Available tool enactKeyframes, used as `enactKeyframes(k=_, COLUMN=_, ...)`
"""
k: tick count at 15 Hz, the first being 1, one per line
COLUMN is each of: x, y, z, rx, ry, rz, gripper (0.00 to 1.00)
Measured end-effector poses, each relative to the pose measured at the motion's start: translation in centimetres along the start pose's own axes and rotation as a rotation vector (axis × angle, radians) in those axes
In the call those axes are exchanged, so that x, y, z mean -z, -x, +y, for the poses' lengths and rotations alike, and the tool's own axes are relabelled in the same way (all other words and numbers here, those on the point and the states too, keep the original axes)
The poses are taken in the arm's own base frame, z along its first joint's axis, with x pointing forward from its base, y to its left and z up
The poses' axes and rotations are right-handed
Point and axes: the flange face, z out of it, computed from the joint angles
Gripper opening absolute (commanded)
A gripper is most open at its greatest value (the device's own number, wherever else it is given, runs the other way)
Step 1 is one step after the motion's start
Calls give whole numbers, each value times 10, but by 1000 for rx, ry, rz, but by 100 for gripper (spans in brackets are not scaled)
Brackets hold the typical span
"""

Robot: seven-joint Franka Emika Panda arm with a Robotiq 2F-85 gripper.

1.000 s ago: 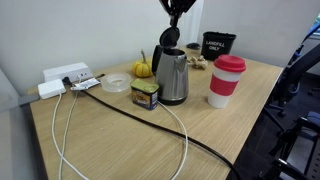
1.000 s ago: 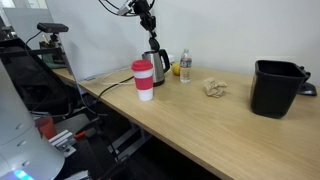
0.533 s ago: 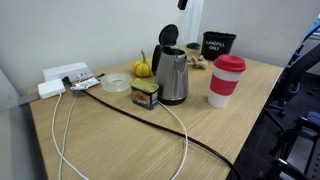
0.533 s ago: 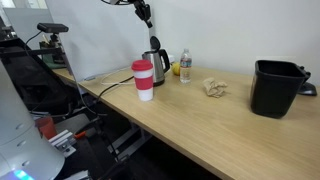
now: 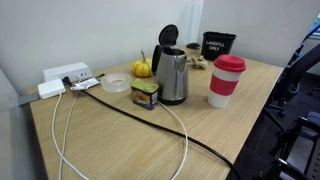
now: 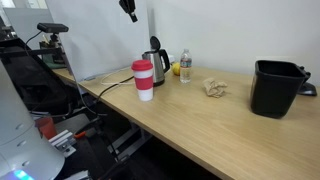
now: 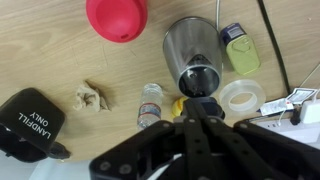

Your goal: Push the button to open the kettle lid

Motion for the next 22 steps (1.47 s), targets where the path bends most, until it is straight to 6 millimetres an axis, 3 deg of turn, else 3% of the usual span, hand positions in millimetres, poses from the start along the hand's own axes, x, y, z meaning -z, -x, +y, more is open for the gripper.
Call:
enactKeyframes(k=6, x=10, y=40, z=45, rx=138, ry=-53, rz=-83, gripper=0)
enactKeyframes(k=11, x=4, y=71, z=111, rx=182, ry=-139, rz=-113, gripper=0)
enactKeyframes(k=14, x=9, y=87, z=139, rx=206, ry=-180, rz=-118, gripper=1)
enactKeyframes(k=22, x=11, y=92, z=142, rx=209, ry=-190, rz=-113, gripper=1)
